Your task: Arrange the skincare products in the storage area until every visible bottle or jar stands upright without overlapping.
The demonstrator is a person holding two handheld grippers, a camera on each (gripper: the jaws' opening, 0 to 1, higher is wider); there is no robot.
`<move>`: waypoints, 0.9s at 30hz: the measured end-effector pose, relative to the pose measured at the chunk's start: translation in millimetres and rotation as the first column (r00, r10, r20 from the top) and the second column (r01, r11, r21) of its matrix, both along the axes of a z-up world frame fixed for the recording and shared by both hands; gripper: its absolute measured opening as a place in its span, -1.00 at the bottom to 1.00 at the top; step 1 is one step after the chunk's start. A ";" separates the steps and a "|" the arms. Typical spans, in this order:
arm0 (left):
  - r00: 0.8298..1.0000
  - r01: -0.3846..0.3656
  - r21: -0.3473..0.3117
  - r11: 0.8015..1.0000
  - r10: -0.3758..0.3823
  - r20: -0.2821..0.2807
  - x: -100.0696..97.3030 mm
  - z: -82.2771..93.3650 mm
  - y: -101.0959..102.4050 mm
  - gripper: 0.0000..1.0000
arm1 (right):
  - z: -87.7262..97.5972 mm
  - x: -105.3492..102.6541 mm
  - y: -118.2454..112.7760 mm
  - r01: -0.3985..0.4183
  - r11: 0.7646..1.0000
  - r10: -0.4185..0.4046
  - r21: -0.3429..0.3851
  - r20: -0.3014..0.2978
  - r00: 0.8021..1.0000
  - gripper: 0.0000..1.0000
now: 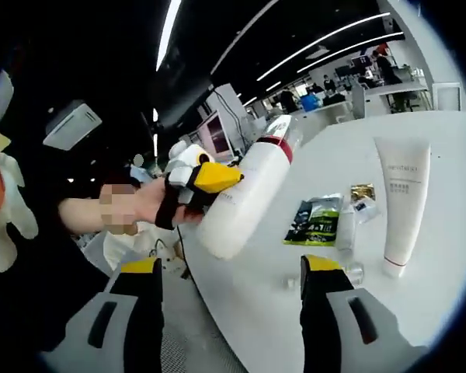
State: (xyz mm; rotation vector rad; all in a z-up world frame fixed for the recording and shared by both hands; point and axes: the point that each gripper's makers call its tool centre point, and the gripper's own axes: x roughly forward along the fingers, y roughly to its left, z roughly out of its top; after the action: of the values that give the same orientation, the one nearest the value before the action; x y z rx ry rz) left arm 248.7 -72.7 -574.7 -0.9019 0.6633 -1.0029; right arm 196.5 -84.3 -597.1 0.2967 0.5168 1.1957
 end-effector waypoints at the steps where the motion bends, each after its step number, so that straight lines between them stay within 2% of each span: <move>1: 1.000 0.003 -0.004 1.000 -0.003 0.003 -1.1 1.6 -0.8 -0.53 | 4.5 -0.8 3.0 -0.011 1.000 0.011 0.026 -0.019 1.000 0.40; 4: 0.999 0.028 -0.034 0.999 -0.027 0.030 -8.4 13.1 -6.6 -0.53 | 23.8 1.5 9.3 -0.026 0.989 0.036 0.145 -0.069 0.997 0.28; 6: 0.997 0.048 -0.059 0.997 -0.045 0.060 -14.0 23.5 -11.2 -0.53 | 32.6 4.7 9.7 -0.016 0.980 0.038 0.198 -0.110 0.993 0.16; 11: 0.993 0.072 -0.089 0.993 -0.064 0.097 -20.9 38.3 -17.7 -0.53 | 41.4 4.4 11.7 -0.044 0.976 0.068 0.215 -0.104 0.992 0.02; 16: 0.987 0.105 -0.129 0.986 -0.088 0.132 -26.8 54.8 -24.6 -0.53 | 55.8 -0.4 15.3 -0.078 0.956 0.116 0.284 -0.120 0.986 -0.06; 22: 0.982 0.130 -0.149 0.980 -0.106 0.156 -32.2 66.9 -30.0 -0.53 | 69.6 -8.8 19.6 -0.147 0.945 0.176 0.292 -0.075 0.981 -0.26; 27: 0.975 0.147 -0.155 0.977 -0.117 0.187 -36.3 74.4 -30.6 -0.53 | 76.6 -10.9 16.2 -0.135 0.943 0.159 0.304 -0.055 0.986 -0.31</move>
State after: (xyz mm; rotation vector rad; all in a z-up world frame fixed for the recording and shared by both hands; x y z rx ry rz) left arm 212.4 -103.3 -500.4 -0.9115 0.4976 -1.2581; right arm 185.6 -68.1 -520.5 0.5752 0.4303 1.4146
